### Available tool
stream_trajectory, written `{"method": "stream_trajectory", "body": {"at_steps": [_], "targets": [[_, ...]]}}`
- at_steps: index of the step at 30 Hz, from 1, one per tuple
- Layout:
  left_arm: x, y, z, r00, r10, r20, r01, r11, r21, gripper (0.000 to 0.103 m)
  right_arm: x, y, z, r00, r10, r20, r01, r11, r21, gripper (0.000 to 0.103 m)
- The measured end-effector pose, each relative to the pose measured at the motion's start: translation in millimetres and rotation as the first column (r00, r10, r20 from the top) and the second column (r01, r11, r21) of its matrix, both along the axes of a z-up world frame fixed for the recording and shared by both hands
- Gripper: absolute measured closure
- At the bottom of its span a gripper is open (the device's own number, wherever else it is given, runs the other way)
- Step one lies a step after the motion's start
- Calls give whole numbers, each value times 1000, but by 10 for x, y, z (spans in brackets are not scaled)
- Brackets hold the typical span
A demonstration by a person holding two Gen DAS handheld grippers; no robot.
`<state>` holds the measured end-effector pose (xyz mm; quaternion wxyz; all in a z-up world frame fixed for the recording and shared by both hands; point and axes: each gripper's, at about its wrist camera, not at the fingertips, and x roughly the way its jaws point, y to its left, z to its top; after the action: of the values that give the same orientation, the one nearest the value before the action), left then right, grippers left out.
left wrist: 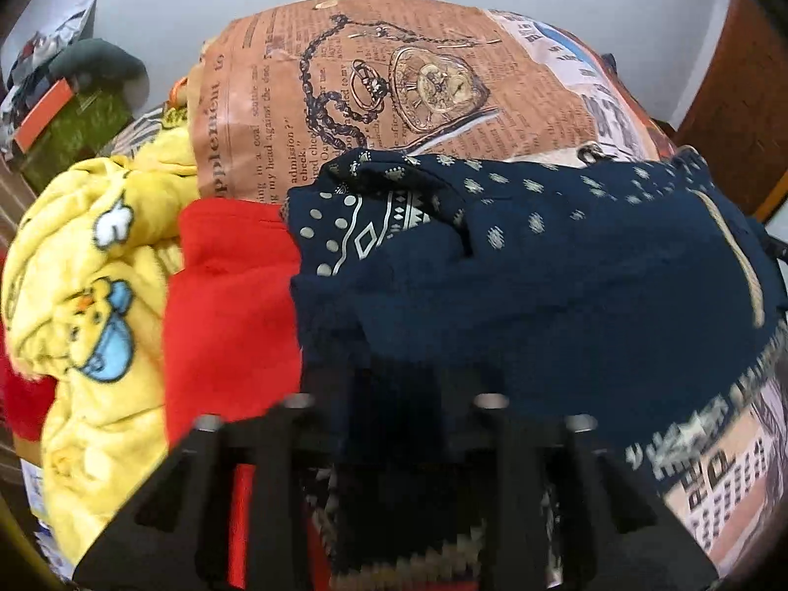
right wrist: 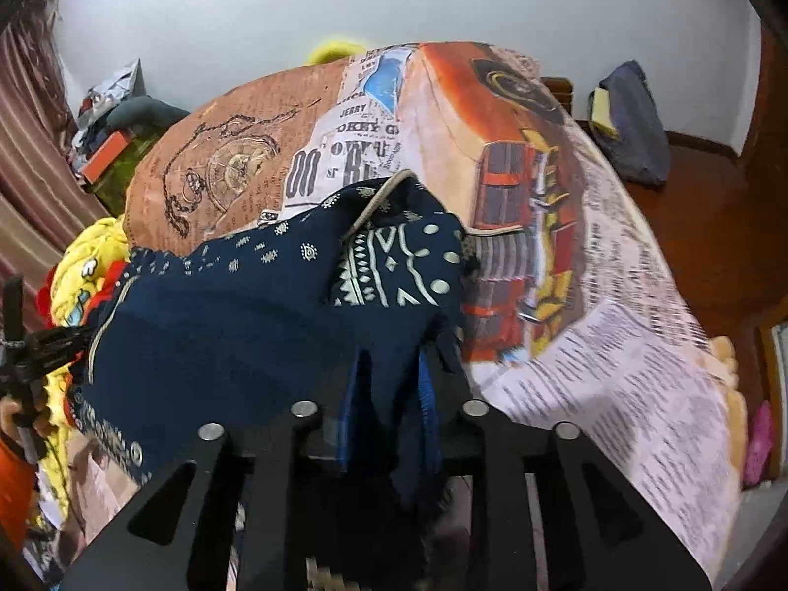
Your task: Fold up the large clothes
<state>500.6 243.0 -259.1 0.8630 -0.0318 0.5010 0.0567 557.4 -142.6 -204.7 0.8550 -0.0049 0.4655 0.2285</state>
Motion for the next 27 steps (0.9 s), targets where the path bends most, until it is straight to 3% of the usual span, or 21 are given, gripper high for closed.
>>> {"method": "stream_trajectory", "body": {"at_steps": [1, 2, 3, 7, 9, 11, 14, 18, 27], "targets": [[-57, -4, 53, 1000, 7, 6, -7, 1000, 18, 50, -69, -46, 61, 1000, -17, 19, 17, 1000, -22, 63], [-121, -6, 107, 1000, 12, 15, -12, 999, 36, 41, -95, -74, 84, 999, -27, 32, 28, 999, -33, 58], [-172, 2, 151, 1000, 14, 24, -15, 999, 44, 38, -128, -97, 113, 999, -31, 43, 33, 999, -38, 58], [-401, -28, 315, 999, 17, 46, -19, 998, 56, 38, -387, -163, 258, 998, -15, 54, 18, 999, -50, 58], [-495, -84, 359, 999, 1, 50, -5, 998, 67, 31, -449, -145, 271, 998, 0, 60, 3, 999, -51, 52], [-594, -180, 386, 998, -24, 54, 19, 997, 79, 29, -604, -110, 302, 997, 15, 75, -10, 998, -56, 38], [-671, -338, 349, 997, -60, 43, 56, 995, 78, 25, -748, -19, 291, 995, 35, 89, -29, 998, -62, 33], [-665, -511, 228, 996, -83, 24, 80, 991, 106, 23, -797, 111, 171, 997, 48, 64, -43, 996, -75, 32], [-374, -596, -36, 999, -45, 9, 43, 990, 137, 20, -704, 570, -156, 995, 88, 46, -76, 974, -213, 32]]}}
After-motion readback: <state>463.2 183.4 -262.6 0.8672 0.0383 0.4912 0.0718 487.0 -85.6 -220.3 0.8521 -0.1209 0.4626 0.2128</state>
